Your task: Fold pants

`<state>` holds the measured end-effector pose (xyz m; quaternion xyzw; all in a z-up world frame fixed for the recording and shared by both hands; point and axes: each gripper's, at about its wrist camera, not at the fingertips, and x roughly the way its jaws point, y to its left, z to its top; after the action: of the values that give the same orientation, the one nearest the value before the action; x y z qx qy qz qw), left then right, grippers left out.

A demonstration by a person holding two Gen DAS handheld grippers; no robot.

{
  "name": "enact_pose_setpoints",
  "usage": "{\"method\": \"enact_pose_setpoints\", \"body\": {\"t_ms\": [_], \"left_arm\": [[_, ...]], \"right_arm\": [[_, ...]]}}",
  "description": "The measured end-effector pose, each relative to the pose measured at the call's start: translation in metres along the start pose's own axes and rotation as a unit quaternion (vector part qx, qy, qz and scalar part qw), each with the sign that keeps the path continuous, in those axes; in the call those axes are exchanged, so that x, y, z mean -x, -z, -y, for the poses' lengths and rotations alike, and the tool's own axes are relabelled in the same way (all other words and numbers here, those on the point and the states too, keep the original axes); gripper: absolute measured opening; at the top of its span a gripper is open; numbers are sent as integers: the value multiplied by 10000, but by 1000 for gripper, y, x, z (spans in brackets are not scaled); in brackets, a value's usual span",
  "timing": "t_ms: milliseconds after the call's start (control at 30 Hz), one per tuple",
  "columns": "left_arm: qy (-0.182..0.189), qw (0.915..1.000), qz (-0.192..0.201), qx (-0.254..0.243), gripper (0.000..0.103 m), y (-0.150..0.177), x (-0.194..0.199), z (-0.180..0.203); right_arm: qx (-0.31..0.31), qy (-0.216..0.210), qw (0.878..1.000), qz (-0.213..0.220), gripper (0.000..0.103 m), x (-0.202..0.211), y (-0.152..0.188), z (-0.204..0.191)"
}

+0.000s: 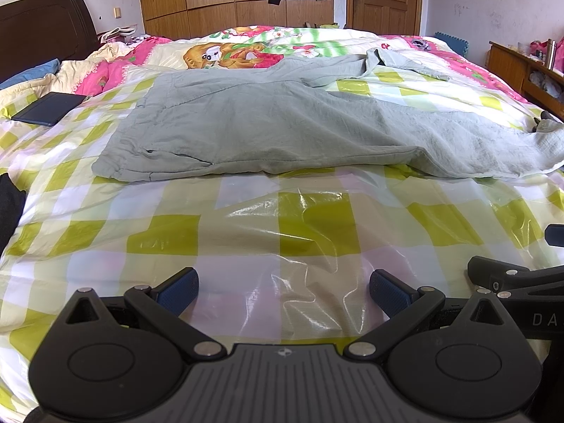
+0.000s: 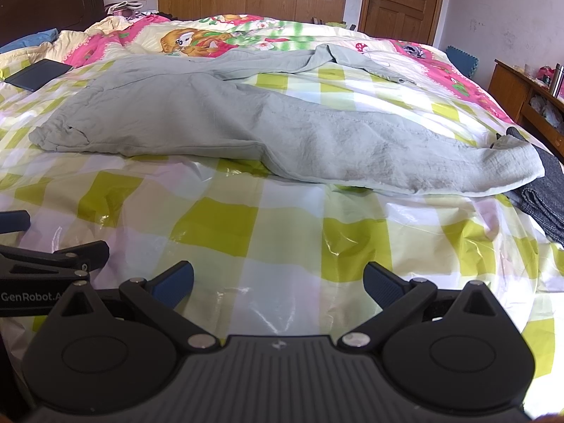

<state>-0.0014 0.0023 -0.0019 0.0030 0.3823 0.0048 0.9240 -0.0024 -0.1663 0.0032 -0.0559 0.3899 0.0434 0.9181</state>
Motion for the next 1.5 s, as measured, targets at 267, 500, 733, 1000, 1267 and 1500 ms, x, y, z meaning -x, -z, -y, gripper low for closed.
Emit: {"method": "enact_pose_setpoints", "body": {"t_ms": [267, 500, 733, 1000, 1267, 1500], "left_arm": [[-70, 10000, 27, -44, 103, -1, 0, 0], [-82, 9999, 128, -24, 103, -10, -4, -10], [-390, 9985, 356, -140, 103, -32, -17, -42], [-698, 9966, 418, 107, 103, -69, -58, -96], [-874, 9961, 126, -67, 103, -85, -97, -143], [-731, 9973, -64, -18, 103, -83, -114, -162]], "right_arm": [[22, -25, 10000, 4, 102, 0, -1, -2], [233, -183, 9995, 63, 102, -7, -17, -12], [645, -480, 9965, 249, 102, -23, -47, -39], [1288, -826, 9873, 430, 100, -64, -96, -79], [2131, -1544, 9642, 333, 94, -107, -122, -125], [2408, -1922, 9513, 43, 76, -130, -127, -149]]}}
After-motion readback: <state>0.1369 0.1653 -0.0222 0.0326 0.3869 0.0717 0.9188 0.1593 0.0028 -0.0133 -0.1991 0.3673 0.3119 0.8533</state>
